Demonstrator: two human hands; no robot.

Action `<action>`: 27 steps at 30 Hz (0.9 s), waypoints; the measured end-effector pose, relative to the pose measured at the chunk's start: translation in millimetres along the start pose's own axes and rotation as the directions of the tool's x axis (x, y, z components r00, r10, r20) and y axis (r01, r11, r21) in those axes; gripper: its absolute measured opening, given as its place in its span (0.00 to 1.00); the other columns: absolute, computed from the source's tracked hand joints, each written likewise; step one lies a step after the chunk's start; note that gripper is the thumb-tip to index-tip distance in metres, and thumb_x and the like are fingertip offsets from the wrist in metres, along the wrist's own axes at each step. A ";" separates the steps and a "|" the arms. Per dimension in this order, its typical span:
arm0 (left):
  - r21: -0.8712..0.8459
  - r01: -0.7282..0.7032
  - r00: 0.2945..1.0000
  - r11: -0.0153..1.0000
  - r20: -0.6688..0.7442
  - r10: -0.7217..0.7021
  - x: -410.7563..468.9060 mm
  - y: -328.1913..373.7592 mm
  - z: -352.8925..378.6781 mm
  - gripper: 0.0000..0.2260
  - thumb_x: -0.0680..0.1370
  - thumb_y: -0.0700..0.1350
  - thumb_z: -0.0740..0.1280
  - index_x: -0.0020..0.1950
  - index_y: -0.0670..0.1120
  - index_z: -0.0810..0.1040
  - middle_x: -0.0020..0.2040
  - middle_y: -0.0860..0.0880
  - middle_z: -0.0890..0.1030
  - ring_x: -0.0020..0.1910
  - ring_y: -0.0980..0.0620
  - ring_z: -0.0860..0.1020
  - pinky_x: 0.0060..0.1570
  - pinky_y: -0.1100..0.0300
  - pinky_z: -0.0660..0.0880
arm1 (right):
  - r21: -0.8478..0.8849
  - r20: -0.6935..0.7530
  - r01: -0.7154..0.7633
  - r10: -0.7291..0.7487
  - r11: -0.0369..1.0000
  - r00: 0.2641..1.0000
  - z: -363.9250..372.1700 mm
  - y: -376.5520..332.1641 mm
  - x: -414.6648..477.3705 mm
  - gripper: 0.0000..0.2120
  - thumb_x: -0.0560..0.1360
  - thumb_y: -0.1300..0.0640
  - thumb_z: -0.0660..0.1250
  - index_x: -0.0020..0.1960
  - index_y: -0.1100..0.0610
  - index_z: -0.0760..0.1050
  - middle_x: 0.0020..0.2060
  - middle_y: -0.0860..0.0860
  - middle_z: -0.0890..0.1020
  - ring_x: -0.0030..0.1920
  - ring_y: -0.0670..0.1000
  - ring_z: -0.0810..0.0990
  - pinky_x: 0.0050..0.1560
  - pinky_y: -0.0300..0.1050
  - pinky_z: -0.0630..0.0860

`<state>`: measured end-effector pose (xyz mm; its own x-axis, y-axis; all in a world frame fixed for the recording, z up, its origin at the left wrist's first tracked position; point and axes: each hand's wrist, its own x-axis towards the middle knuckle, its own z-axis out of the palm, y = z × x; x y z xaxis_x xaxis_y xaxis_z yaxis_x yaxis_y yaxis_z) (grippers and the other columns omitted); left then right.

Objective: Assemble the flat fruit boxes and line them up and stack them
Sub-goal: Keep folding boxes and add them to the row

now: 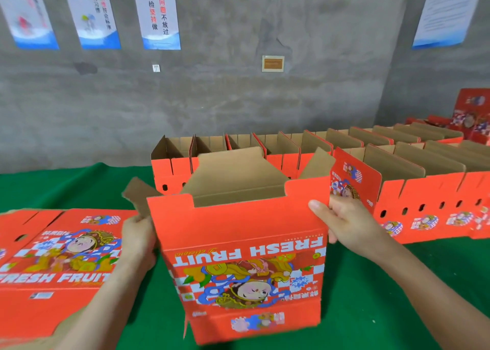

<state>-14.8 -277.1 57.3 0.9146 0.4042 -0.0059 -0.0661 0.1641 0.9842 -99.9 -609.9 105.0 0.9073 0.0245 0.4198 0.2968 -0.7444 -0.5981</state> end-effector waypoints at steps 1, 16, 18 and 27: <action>-0.078 -0.015 0.997 0.997 -0.072 0.010 -3.1 2.9 1.1 0.12 0.77 0.36 0.64 0.33 0.43 0.71 0.27 0.45 0.75 0.30 0.50 0.69 0.32 0.57 0.65 | -0.038 -0.023 0.025 -0.026 0.999 0.999 1.4 -0.2 -4.9 0.24 0.71 0.37 0.53 0.30 0.57 0.65 0.21 0.48 0.72 0.25 0.45 0.73 0.31 0.41 0.68; -0.215 0.009 0.954 0.977 -0.291 -0.073 -50.3 -18.8 32.2 0.13 0.81 0.42 0.59 0.36 0.47 0.71 0.30 0.50 0.73 0.26 0.55 0.70 0.29 0.64 0.68 | 0.250 -0.110 -0.296 0.331 0.922 0.937 40.6 49.6 -2.3 0.19 0.77 0.51 0.66 0.38 0.67 0.79 0.37 0.63 0.81 0.38 0.64 0.80 0.41 0.56 0.77; -0.206 0.001 0.958 0.979 -0.281 -0.061 -51.1 -26.9 33.6 0.13 0.81 0.43 0.59 0.36 0.47 0.72 0.32 0.49 0.71 0.34 0.48 0.69 0.40 0.56 0.68 | 0.284 -0.084 -0.319 0.355 0.904 0.931 43.7 54.2 -0.2 0.14 0.77 0.54 0.67 0.40 0.64 0.81 0.43 0.60 0.82 0.42 0.62 0.81 0.44 0.57 0.78; -0.109 -0.019 0.976 0.994 -0.219 -0.006 -47.5 -42.2 37.7 0.09 0.81 0.42 0.59 0.43 0.45 0.75 0.35 0.50 0.74 0.42 0.48 0.71 0.46 0.53 0.68 | -0.060 -0.123 -0.246 0.237 0.967 0.964 47.4 63.9 1.2 0.23 0.72 0.60 0.73 0.64 0.67 0.74 0.66 0.57 0.73 0.68 0.54 0.69 0.66 0.40 0.62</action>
<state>-40.5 -337.2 22.8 0.8052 0.5908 -0.0504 -0.1263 0.2539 0.9590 -65.7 -625.8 34.9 0.9081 -0.2352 0.3464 0.0462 -0.7660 -0.6411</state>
